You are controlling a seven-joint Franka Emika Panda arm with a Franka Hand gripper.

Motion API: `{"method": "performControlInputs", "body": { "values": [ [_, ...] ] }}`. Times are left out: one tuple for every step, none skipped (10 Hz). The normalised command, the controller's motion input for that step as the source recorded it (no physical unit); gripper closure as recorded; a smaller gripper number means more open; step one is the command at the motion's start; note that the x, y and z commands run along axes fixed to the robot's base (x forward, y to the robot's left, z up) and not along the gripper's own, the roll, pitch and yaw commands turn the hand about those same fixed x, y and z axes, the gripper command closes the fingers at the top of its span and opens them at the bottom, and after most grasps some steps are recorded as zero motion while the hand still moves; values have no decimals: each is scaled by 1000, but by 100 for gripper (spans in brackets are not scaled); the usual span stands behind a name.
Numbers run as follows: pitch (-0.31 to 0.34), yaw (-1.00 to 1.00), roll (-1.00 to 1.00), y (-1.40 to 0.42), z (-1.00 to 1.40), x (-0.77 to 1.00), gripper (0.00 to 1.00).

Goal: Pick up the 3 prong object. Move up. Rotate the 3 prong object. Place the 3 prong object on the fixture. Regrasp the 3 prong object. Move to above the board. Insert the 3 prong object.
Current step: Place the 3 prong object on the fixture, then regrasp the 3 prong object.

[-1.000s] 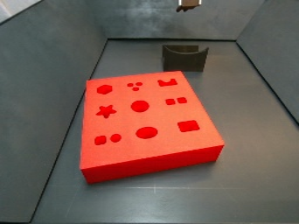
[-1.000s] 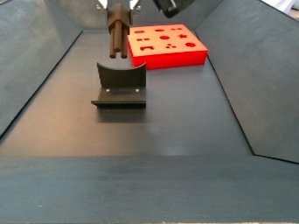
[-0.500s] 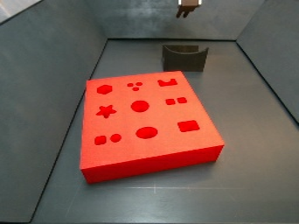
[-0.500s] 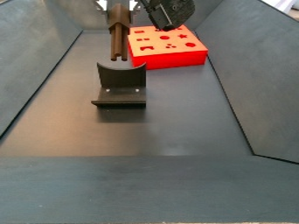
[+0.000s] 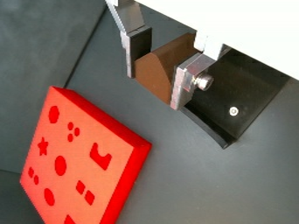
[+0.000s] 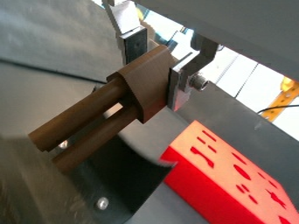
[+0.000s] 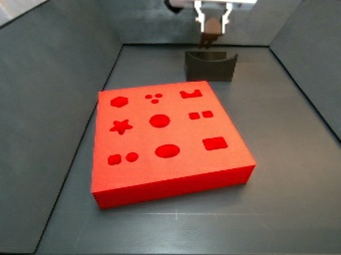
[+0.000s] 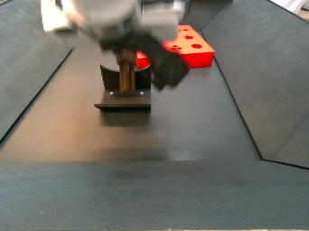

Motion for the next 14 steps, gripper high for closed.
{"method": "performControlInputs", "body": {
  "values": [
    [38,-238,-264,139,-1000,182,100],
    [12,-223,-207,135,-1000,191,100],
    [-22,-193,-172,111,-818,160,100],
    [-62,-166,-122,153,-674,121,100],
    [-76,-150,-109,179,-627,95,100],
    [-76,-150,-109,179,-627,95,100],
    [-86,-140,-111,201,-612,93,100],
    [-91,-119,-109,207,-587,100,100],
    [-92,-89,-108,209,-583,98,100],
    [0,0,0,0,0,0,0],
    [17,55,-46,0,1000,0,0],
    [17,56,-46,0,1000,-1,0],
    [26,49,-28,7,1000,-20,0],
    [32,36,-3,4,1000,-33,0]
  ]
}}
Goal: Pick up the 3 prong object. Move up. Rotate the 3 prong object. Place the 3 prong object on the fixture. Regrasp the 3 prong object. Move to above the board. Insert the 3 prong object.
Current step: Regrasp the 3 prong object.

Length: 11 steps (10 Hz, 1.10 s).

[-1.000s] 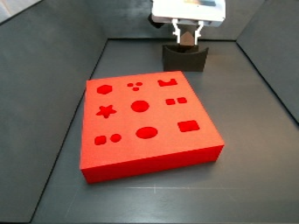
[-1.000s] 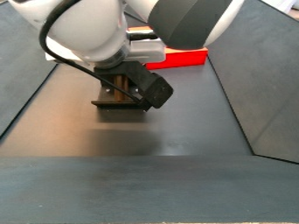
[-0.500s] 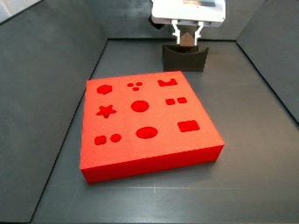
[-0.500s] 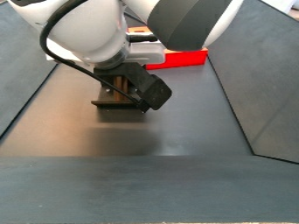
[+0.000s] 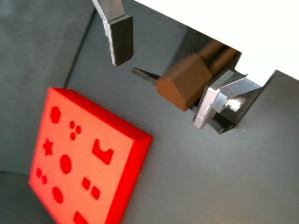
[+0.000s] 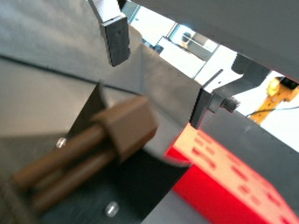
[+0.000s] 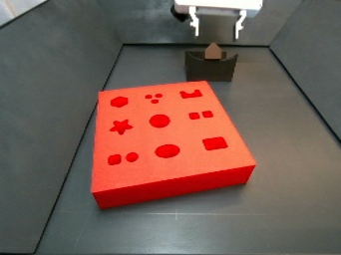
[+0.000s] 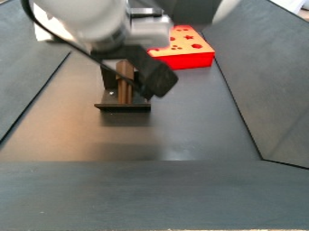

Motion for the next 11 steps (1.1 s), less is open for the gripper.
{"method": "performControlInputs", "body": {
  "values": [
    [41,25,10,5,1000,-41,0],
    [44,19,17,8,923,-40,0],
    [52,7,22,8,672,-35,0],
    [57,-2,24,9,478,-34,0],
    [59,-12,29,11,218,-31,0],
    [37,15,1000,-702,511,-104,0],
    [33,14,1000,-650,443,-90,0],
    [27,14,1000,-565,373,-99,0],
    [15,14,1000,-361,145,-107,0],
    [11,14,1000,-202,69,-79,0],
    [12,14,1000,-69,54,-42,0]
  ]
}}
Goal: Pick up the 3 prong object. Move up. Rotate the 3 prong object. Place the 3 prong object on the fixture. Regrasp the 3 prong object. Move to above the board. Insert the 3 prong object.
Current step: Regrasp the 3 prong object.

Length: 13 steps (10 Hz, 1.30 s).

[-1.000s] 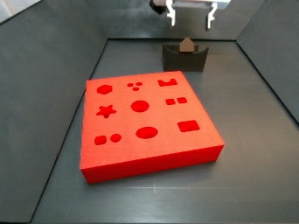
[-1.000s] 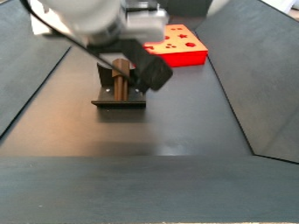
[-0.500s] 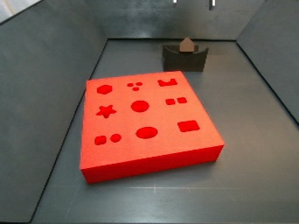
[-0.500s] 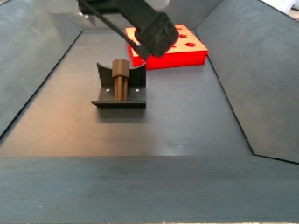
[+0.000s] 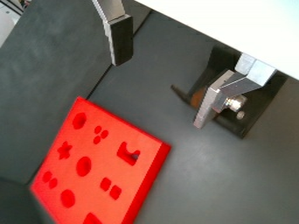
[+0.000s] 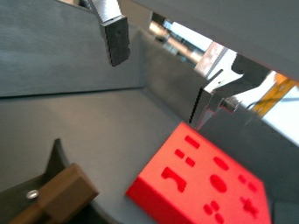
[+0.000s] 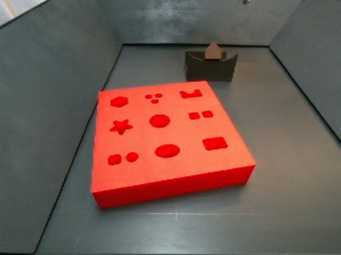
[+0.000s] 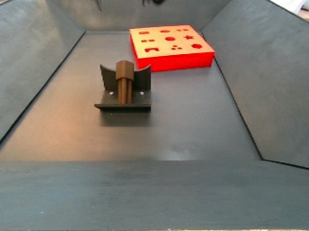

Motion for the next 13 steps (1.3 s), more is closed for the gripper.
{"method": "performControlInputs", "body": {
  "values": [
    [12,14,1000,-57,32,-28,0],
    [9,15,1000,-50,13,-22,0],
    [5,16,1000,-35,11,-30,0],
    [-1,16,1000,-32,8,-38,0],
    [-5,17,1000,-30,7,-39,0],
    [-14,18,1000,-25,0,-34,0],
    [-19,19,1000,-23,1,-33,0],
    [-25,19,1000,-21,4,-30,0],
    [-31,20,1000,-21,5,-28,0],
    [-32,22,1000,-18,4,-32,0],
    [-31,23,1000,-17,8,-29,0],
    [-29,23,1000,-20,11,-18,0],
    [-25,24,1000,-20,7,-8,0]
  ]
}}
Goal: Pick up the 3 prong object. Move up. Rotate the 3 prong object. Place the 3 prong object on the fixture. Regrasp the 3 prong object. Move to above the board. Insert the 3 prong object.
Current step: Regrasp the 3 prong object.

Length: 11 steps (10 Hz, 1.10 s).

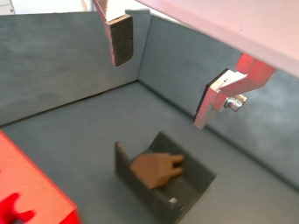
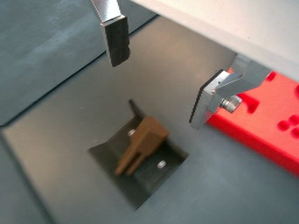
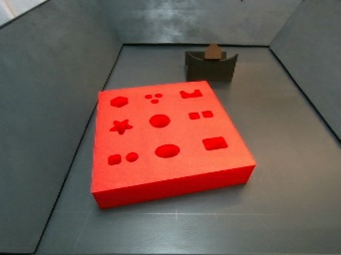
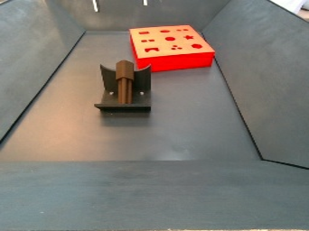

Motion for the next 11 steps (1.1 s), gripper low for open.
{"method": "performControlInputs", "body": {
  "values": [
    [-18,25,1000,-21,-4,11,0],
    [-13,26,1000,-21,-12,21,0],
    [-6,27,1000,-26,-15,30,0],
    [7,30,1000,-28,-16,44,0],
    [27,34,1000,-28,-21,58,0],
    [39,39,1000,-31,-22,67,0],
    [72,51,1000,-36,-16,80,0],
    [117,73,1000,-40,-19,94,0],
    [135,88,818,-41,-25,106,0],
    [142,100,694,-47,-23,110,0],
    [143,124,452,-47,-27,110,0]
  ]
}}
